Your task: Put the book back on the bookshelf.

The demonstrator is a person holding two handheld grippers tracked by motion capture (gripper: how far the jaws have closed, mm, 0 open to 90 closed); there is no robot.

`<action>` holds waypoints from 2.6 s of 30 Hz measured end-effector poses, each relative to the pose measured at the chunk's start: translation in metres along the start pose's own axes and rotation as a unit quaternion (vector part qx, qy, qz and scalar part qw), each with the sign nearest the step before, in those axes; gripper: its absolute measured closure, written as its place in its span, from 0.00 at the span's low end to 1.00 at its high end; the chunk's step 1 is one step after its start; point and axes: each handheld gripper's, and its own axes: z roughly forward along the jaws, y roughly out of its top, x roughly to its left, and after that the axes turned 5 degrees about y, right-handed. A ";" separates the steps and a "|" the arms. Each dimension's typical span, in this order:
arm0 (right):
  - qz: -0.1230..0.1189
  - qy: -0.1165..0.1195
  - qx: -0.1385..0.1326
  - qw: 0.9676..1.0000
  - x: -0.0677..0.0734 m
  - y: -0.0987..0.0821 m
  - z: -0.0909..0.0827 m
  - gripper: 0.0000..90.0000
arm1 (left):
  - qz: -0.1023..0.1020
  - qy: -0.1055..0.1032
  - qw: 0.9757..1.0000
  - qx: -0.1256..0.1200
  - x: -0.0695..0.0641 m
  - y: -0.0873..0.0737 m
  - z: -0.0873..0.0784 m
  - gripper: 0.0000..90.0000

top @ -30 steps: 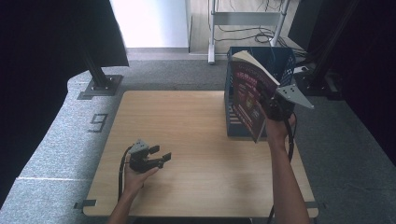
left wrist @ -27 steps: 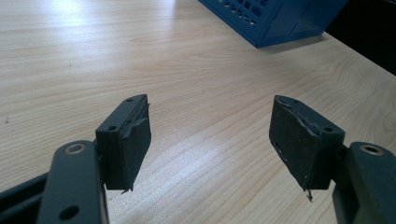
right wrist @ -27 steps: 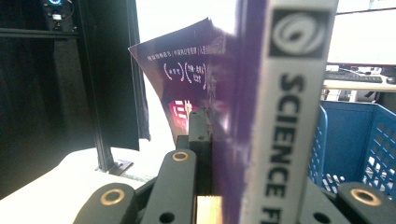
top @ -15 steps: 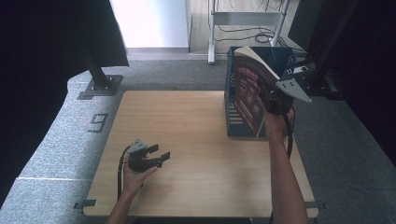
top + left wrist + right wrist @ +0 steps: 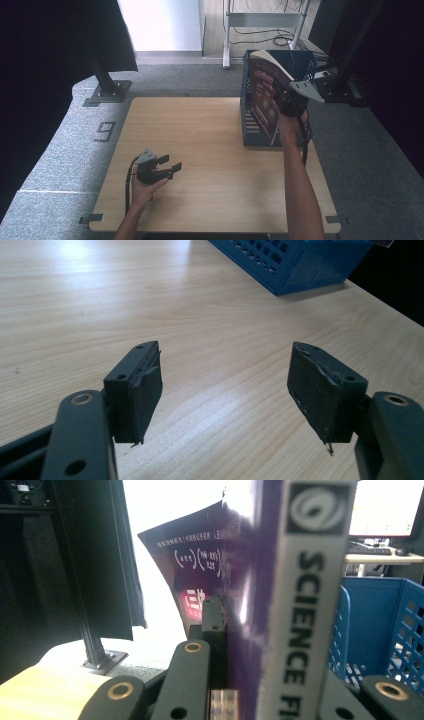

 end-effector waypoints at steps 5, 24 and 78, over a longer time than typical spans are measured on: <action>0.006 -0.009 0.002 1.000 -0.004 -0.004 0.008 0.91 | 0.004 -0.001 1.000 -0.002 0.000 0.000 -0.001 0.35; 0.008 -0.020 0.003 1.000 -0.004 -0.004 0.030 0.91 | 0.009 0.006 1.000 0.004 0.001 0.001 -0.001 0.36; 0.007 -0.062 -0.004 0.998 -0.003 -0.011 0.072 0.91 | 0.004 0.006 1.000 -0.006 0.008 0.001 -0.010 0.36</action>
